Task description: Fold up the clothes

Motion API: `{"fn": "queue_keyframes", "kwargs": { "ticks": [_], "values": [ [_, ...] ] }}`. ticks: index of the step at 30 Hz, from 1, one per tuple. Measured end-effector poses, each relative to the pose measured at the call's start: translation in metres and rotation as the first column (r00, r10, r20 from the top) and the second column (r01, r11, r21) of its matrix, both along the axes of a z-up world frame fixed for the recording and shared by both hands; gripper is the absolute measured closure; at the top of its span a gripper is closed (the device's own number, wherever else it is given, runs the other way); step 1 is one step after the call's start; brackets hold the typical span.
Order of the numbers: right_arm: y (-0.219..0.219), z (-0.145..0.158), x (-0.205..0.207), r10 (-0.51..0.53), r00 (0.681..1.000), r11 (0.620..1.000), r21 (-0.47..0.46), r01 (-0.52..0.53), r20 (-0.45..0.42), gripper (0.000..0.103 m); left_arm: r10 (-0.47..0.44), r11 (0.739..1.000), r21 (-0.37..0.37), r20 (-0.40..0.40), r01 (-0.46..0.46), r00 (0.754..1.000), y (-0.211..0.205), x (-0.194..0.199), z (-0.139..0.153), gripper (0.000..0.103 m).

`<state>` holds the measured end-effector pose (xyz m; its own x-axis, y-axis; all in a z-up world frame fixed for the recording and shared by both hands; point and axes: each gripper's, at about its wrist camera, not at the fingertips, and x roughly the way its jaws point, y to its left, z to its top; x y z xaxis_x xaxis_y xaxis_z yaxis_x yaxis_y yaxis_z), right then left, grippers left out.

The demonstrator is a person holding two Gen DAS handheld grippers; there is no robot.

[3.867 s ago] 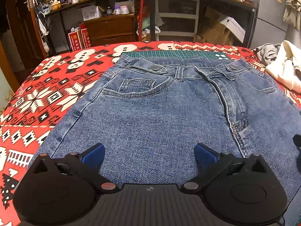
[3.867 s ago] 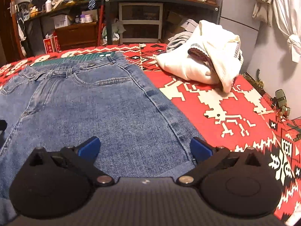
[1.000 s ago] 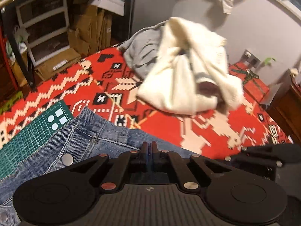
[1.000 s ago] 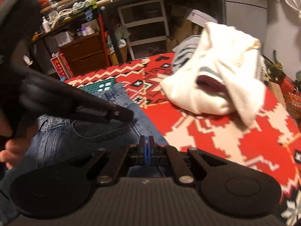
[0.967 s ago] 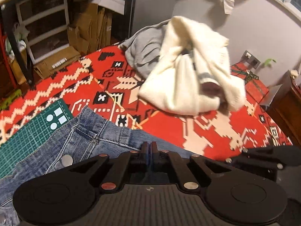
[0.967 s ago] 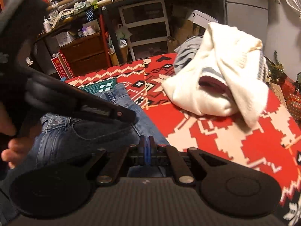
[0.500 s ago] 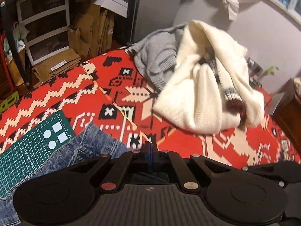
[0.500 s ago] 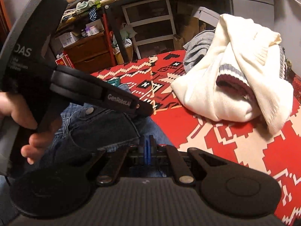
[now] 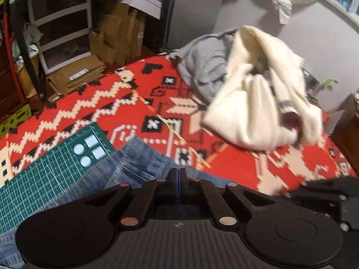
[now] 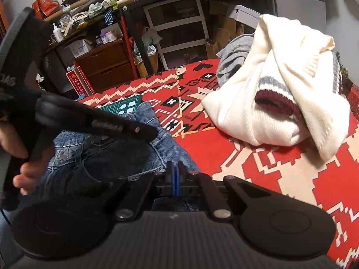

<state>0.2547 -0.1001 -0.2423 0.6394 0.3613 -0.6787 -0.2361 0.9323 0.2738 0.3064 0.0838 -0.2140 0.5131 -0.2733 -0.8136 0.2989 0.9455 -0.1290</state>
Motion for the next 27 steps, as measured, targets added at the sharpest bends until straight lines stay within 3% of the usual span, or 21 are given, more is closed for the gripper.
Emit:
{"fn": "queue_keyframes", "kwargs": {
  "ticks": [8,13,21,25,27],
  "values": [
    [-0.007,-0.009,0.005,-0.015,1.000,0.998,0.061,0.013,0.024,0.101,0.002,1.000,0.010,0.036,-0.003,0.999,-0.003,0.011,0.012,0.101],
    [-0.013,-0.013,0.010,-0.006,1.000,0.996,0.093,0.005,0.020,0.101,0.000,0.992,0.126,0.029,-0.004,1.000,0.005,0.017,0.011,0.101],
    [-0.017,-0.017,0.008,0.007,0.999,0.994,0.109,-0.011,0.039,0.101,0.022,0.993,0.119,0.039,-0.027,0.999,0.005,0.041,0.004,0.100],
    [-0.018,-0.017,0.005,0.008,0.999,0.994,0.110,-0.013,0.047,0.101,0.098,0.988,0.119,0.041,-0.102,0.994,0.003,0.049,0.007,0.100],
    [-0.018,-0.017,0.004,0.009,0.999,0.994,0.105,-0.015,0.054,0.101,0.128,0.985,0.113,0.053,-0.133,0.990,0.006,0.043,0.014,0.094]
  ]
}}
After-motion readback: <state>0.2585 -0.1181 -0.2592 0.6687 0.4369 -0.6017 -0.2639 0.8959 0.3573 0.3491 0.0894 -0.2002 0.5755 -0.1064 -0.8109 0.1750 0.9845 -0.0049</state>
